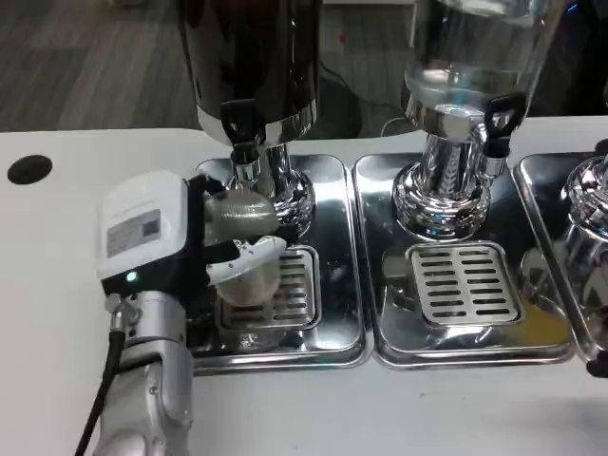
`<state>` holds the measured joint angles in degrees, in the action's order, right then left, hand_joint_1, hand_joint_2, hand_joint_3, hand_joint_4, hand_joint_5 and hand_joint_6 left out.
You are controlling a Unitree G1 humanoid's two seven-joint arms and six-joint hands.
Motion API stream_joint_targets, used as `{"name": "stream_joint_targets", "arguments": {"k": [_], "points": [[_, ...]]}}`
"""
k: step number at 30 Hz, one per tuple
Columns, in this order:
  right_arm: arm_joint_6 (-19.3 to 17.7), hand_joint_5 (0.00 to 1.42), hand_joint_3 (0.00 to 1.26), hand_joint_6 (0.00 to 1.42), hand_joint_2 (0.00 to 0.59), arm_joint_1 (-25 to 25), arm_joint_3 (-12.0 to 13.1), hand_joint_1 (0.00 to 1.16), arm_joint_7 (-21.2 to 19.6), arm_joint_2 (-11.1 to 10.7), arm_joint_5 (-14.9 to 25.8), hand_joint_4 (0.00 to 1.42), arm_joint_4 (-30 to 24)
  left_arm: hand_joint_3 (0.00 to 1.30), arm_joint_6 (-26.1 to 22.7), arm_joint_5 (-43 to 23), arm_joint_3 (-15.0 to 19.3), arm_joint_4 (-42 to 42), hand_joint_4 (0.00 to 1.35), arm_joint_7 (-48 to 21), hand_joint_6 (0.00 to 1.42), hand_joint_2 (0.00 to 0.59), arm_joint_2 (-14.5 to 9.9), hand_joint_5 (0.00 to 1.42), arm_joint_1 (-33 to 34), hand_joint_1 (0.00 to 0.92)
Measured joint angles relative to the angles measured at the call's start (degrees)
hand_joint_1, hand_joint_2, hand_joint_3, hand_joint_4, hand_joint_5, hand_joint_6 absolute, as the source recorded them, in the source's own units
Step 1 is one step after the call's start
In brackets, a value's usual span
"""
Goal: Grasp the cup under the faucet to collect the drink, then remove the cup.
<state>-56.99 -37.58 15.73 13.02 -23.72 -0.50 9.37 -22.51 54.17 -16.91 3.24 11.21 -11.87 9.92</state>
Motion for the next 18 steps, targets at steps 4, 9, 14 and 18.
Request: {"name": "stream_joint_targets", "arguments": {"k": [4, 9, 14, 18], "points": [[0.01, 0.12, 0.31, 0.02, 0.448, 0.27, 0.0, 0.47, 0.2, 0.0, 0.0, 0.19, 0.1, 0.55, 0.77, -0.09, -0.16, 0.14, 0.61, 0.16, 1.05, 0.113, 0.4, 0.89, 0.01, 0.34], [0.05, 0.12, 0.31, 0.02, 0.448, 0.9, -0.02, 0.47, 0.27, 0.01, 0.0, 0.19, 0.1, 0.55, 0.9, -0.32, -0.13, 0.13, 0.63, 0.16, 1.05, 0.094, 0.34, 0.89, 0.01, 0.294], [0.24, 0.12, 0.31, 0.02, 0.448, 1.33, -0.23, 0.47, 0.27, 0.05, -0.05, 0.19, 0.1, 0.54, 1.1, -0.84, 0.1, -0.1, 0.61, 0.15, 1.03, 0.041, -0.17, 0.87, -0.23, 0.1], [0.51, 0.12, 0.31, 0.02, 0.448, 1.46, -0.33, 0.47, 0.27, 0.09, -0.13, 0.19, 0.1, 0.5, 1.93, -2.01, 0.65, -1.78, 0.6, 0.56, 1.03, 0.026, -0.72, 0.86, -0.32, 0.052]]}}
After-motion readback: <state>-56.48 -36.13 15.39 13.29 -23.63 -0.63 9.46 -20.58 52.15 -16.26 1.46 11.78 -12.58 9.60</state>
